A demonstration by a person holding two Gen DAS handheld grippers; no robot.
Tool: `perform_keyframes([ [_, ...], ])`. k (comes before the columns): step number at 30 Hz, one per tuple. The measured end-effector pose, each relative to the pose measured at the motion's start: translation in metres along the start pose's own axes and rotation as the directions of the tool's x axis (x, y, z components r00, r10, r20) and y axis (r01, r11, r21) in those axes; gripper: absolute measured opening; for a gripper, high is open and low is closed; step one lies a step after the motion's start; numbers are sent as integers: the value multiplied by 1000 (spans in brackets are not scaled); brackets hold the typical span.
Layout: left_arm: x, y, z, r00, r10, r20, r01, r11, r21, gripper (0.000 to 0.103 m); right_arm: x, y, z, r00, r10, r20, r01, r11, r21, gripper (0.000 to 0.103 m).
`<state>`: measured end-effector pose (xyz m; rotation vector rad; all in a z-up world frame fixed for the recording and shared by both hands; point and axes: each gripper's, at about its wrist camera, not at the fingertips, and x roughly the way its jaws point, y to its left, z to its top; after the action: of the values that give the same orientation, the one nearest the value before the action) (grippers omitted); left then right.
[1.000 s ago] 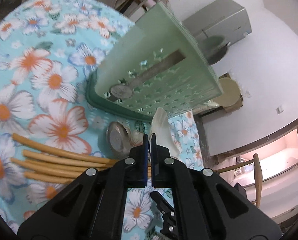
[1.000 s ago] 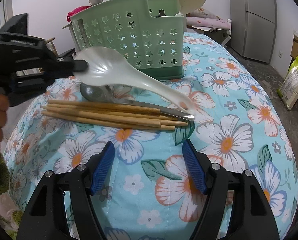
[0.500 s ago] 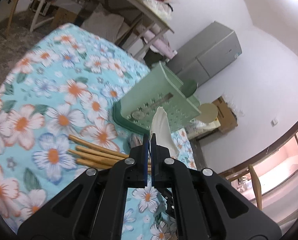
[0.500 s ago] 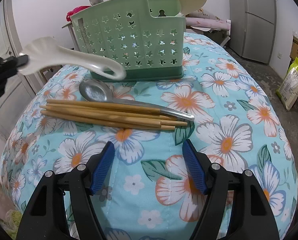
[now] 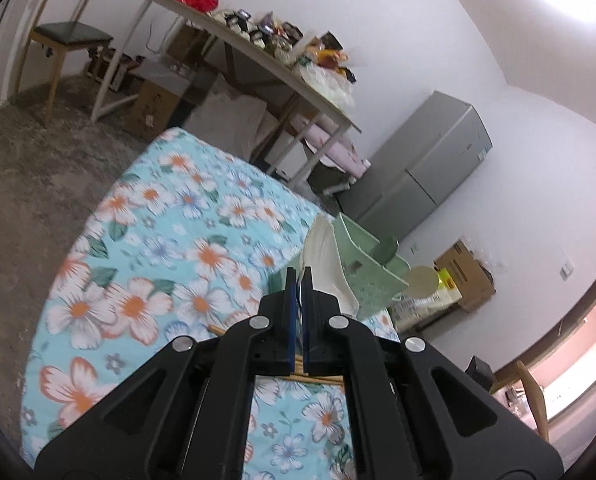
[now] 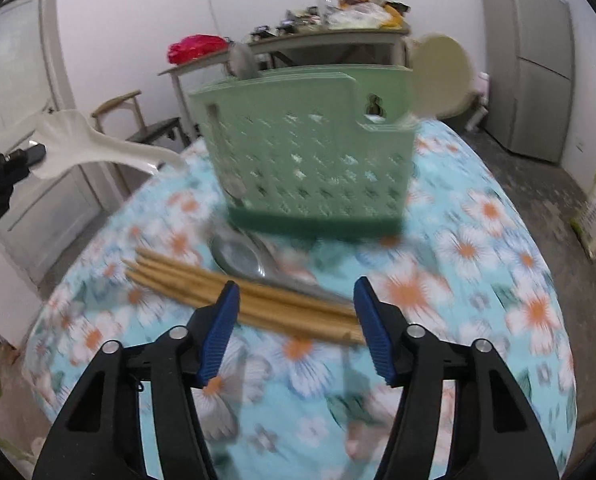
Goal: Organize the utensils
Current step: 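Lift the white paddle, lower it into the green caddy, open the left tool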
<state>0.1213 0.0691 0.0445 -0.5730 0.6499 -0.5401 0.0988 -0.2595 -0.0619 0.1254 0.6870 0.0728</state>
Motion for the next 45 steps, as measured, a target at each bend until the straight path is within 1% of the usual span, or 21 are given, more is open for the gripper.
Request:
perform_keyframes([
  [5,-7,6,3,999,22,30,-21,1000,-8,1,19,33,20,999,46,16,-45,994,-97,55],
  [6,-9,7,3,999,24,35,-24,1000,-12,1,25,39,22,999,52,7,-50,992,-114,54],
  [9,-13,11,5,998,33,52,-32,999,-15,1,43,54,24,998,48,-29,-53,985,-164,49],
  [11,-16,12,5,997,40,62,-39,999,-14,1,52,63,23,999,31,-42,-39,980,-197,45],
  [15,-21,14,8,996,41,80,-40,999,-13,1,73,75,24,996,-29,-84,7,967,-255,39],
  [16,-22,14,9,996,39,85,-38,999,-10,1,76,76,24,995,-42,-91,17,964,-265,37],
  [18,-24,11,10,995,33,94,-34,999,-1,1,85,80,23,990,-88,-108,52,954,-294,29],
  [20,-25,8,12,994,26,103,-27,1000,10,1,92,81,23,985,-117,-124,76,952,-296,18],
  [21,-26,6,13,994,21,108,-23,1000,17,1,93,80,23,985,-119,-128,78,954,-291,16],
  [23,-27,1,16,993,11,118,-15,999,32,1,90,79,25,986,-127,-111,90,953,-289,9],
  [27,-28,-13,24,990,-21,142,11,997,75,1,80,74,32,989,-124,-75,100,957,-273,6],
  [31,-26,-34,35,982,-50,181,23,989,149,1,60,63,40,994,-105,-40,93,968,-231,5],
  [33,-23,-45,40,978,-54,200,15,981,193,1,46,55,43,996,-87,-21,80,975,-208,4],
  [37,-10,-65,46,976,-37,214,-23,962,272,1,20,41,51,998,-59,14,61,984,-165,4],
  [40,4,-78,49,978,4,210,-77,937,340,1,0,32,57,998,-49,46,55,989,-136,3],
  [42,17,-88,49,978,46,201,-125,910,396,1,-9,29,60,997,-44,67,52,991,-120,3],
  [44,31,-97,47,978,95,187,-173,873,457,1,-22,24,63,995,-42,91,51,993,-103,3],
  [45,34,-101,47,976,110,186,-187,860,474,1,-25,23,65,994,-41,97,50,994,-97,3],
])
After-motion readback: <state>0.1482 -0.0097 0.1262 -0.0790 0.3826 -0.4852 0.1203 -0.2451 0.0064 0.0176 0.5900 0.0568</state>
